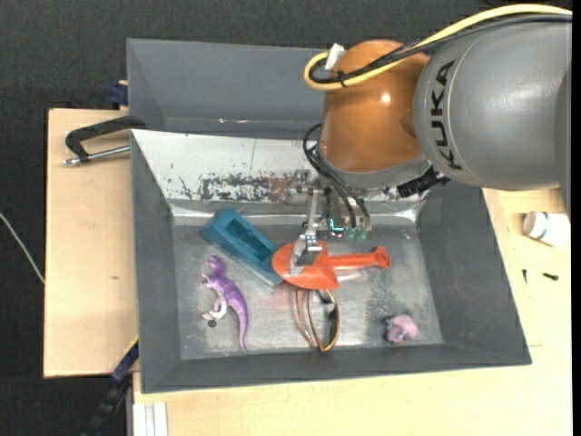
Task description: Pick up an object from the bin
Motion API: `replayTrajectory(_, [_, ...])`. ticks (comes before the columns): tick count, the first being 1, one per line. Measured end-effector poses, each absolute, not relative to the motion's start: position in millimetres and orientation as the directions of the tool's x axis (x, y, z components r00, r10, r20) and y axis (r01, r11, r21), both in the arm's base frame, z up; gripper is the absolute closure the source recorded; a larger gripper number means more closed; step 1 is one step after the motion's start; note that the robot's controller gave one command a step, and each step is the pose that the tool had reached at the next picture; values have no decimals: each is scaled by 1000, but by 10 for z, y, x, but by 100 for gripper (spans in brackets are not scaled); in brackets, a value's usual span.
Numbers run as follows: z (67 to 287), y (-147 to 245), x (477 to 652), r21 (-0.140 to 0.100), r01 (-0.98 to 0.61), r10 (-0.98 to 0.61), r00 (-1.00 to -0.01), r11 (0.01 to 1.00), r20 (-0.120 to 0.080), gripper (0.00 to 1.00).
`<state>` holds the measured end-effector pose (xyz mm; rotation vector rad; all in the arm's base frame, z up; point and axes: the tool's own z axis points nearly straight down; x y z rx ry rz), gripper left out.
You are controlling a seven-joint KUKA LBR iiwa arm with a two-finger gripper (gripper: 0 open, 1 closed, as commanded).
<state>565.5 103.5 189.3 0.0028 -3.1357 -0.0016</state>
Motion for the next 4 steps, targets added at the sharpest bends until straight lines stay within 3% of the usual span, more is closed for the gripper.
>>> replayTrajectory(1, [1941, 1031, 5672, 2, 0, 0, -1000, 1000, -3, 0])
replayTrajectory(2, [1560, 994, 5726, 3, 78, 78, -997, 997, -6, 0])
replayTrajectory(3, [886, 1013, 5732, 4, 161, 161, -987, 987, -1, 0])
replayTrajectory(4, [795, 940, 5770, 0, 177, 177, -984, 984, -7, 100])
